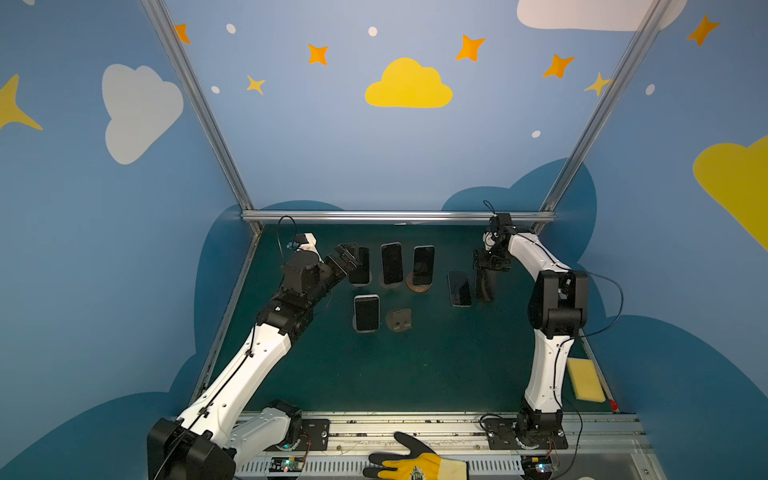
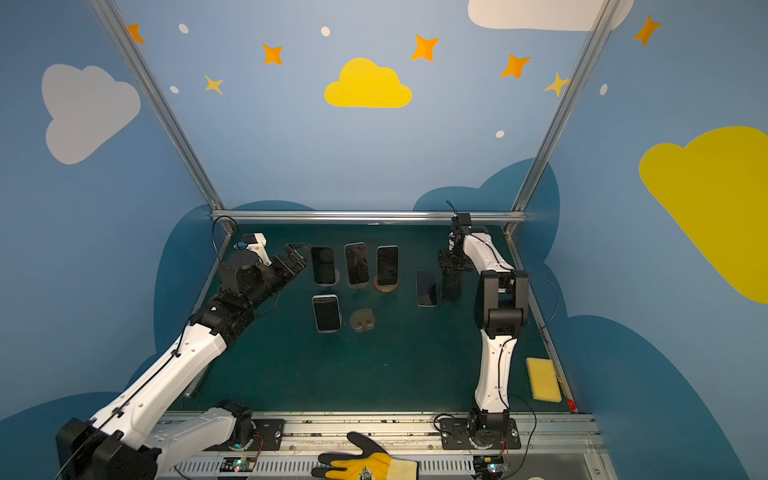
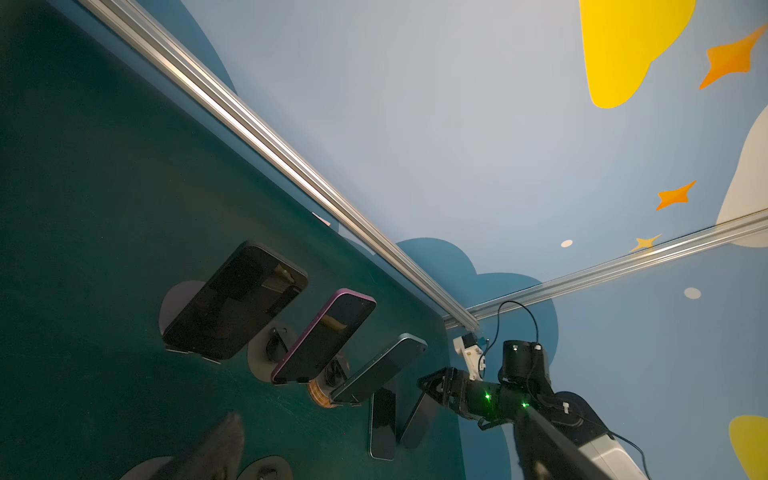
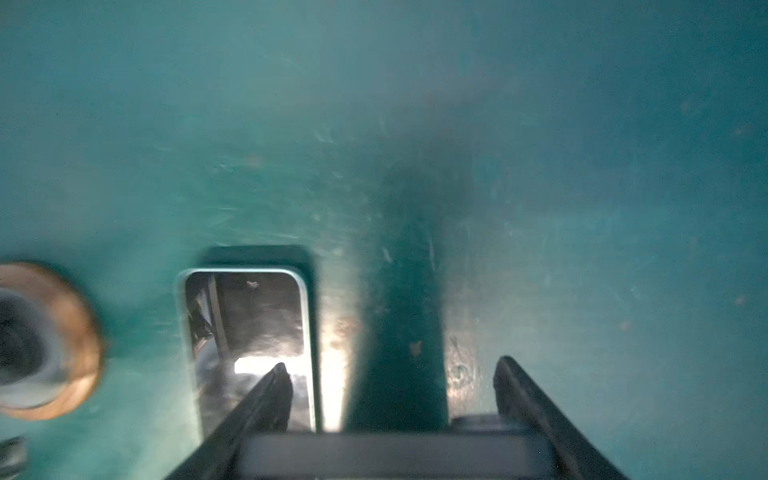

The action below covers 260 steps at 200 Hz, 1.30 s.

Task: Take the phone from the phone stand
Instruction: 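Lower the dark phone flat beside the light-blue phone and open the right gripper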

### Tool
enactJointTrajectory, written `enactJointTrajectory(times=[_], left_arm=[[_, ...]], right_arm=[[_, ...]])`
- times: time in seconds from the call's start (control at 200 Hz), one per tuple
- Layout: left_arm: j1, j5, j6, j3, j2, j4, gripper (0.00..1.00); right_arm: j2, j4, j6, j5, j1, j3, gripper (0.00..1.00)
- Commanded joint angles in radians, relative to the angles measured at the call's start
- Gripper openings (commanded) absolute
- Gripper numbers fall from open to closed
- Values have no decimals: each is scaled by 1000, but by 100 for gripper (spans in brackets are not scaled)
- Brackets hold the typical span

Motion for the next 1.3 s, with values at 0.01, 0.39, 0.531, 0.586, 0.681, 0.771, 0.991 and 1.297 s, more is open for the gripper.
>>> enactJointTrajectory(times=[0.01, 0.39, 0.531, 0.586, 0.681, 0.771, 0.991, 1.297], left_arm=[[-2, 7, 3, -7, 7, 21, 100], [10, 24, -4, -7, 21, 28, 100], [18, 31, -8, -7, 25, 33, 100], [20, 35, -11, -7, 26, 34, 100], [28, 43, -15, -5, 31, 34, 100], [34, 50, -17, -4, 27, 36, 99], [54, 64, -30, -6, 30, 40, 99], [69, 80, -40, -6, 29, 46, 99]], right_arm=[[-5, -126, 5, 6, -5, 33, 59], [115, -185, -3, -19, -13, 115, 59], [154, -204, -7, -32, -13, 159, 60], [168, -212, 1, -28, -13, 177, 62], [188, -210, 1, -37, -14, 195, 63], [224, -245, 9, -24, -12, 245, 64], [261, -258, 18, -32, 0, 277, 64], [285, -262, 41, -26, 14, 298, 71]])
